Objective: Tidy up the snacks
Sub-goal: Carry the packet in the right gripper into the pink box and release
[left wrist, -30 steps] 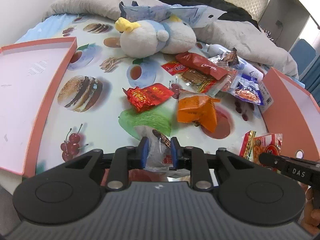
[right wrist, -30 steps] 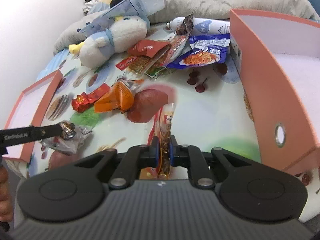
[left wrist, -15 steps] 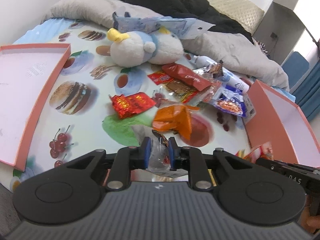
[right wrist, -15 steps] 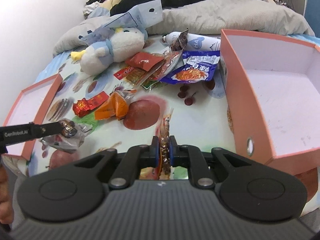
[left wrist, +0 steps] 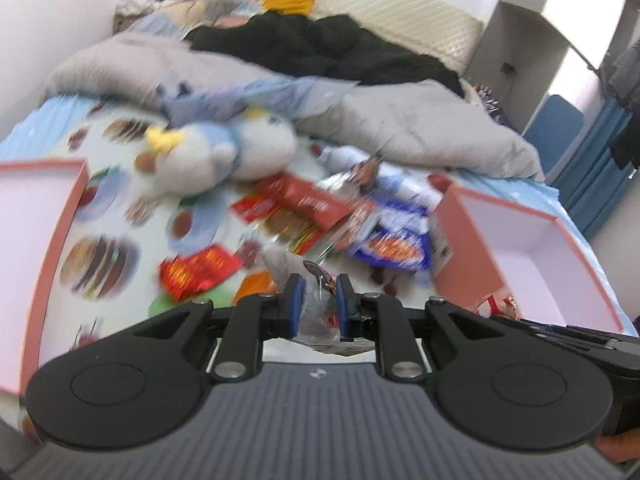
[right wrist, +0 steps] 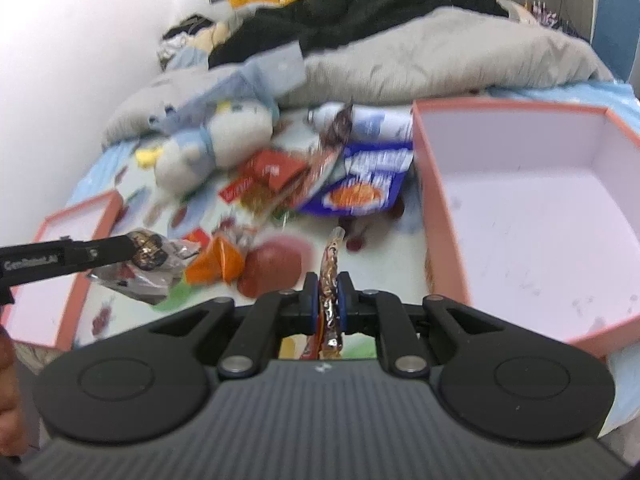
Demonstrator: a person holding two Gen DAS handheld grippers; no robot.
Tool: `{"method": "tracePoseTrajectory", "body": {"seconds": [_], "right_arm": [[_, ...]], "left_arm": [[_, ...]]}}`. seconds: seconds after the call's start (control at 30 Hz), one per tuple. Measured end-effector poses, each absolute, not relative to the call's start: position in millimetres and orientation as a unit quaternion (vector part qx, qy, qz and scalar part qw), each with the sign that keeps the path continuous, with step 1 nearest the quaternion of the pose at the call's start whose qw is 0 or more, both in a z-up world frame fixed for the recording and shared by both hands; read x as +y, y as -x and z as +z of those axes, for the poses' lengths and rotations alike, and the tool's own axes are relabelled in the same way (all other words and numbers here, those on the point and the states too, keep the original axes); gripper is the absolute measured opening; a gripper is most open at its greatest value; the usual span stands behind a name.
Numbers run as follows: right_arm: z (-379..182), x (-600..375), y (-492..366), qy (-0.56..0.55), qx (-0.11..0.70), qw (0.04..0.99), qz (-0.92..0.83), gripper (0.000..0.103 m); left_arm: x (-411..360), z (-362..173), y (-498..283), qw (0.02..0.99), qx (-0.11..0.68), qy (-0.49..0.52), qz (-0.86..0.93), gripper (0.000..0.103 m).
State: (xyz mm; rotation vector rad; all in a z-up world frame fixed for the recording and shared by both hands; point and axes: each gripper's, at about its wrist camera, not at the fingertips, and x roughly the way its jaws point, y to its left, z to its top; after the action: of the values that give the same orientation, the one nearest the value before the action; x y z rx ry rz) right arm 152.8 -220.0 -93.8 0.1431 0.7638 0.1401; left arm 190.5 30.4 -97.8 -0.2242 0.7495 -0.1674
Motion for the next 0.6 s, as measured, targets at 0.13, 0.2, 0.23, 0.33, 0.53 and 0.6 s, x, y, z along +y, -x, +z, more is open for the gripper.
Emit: {"method": "tracePoseTrajectory", "body": {"seconds": [0.13, 0.2, 0.23, 0.33, 0.53, 0.6], "right_arm": [[-64, -232, -152, -0.067, 0.341, 0.935, 0.066, 0.013], [-49, -240, -152, -0.066, 0.326, 0.941, 0.061, 0.013], [-42, -245, -152, -0.066, 0.318, 0.944, 0.059, 0.013], [-23, -260, -153, -0.067, 0.295, 0.952, 0.050, 0.013], [5, -290, -155, -0.073, 0.262, 0.962, 0.032, 0.013], [14, -301, -155, -0.071, 0.251, 0.965, 0.023, 0.013]], "left_arm": [[9, -65, -200, 0.930, 0.338, 0.100, -0.101, 0.020], [-2, -48, -204, 0.935, 0.323, 0.096, -0.111, 0.020], [-9, -40, -206, 0.937, 0.316, 0.092, -0.115, 0.021], [-28, -18, -212, 0.941, 0.301, 0.085, -0.130, 0.020], [-71, 18, -221, 0.944, 0.277, 0.066, -0.164, 0.021], [-88, 27, -223, 0.944, 0.273, 0.060, -0.177, 0.020]]}}
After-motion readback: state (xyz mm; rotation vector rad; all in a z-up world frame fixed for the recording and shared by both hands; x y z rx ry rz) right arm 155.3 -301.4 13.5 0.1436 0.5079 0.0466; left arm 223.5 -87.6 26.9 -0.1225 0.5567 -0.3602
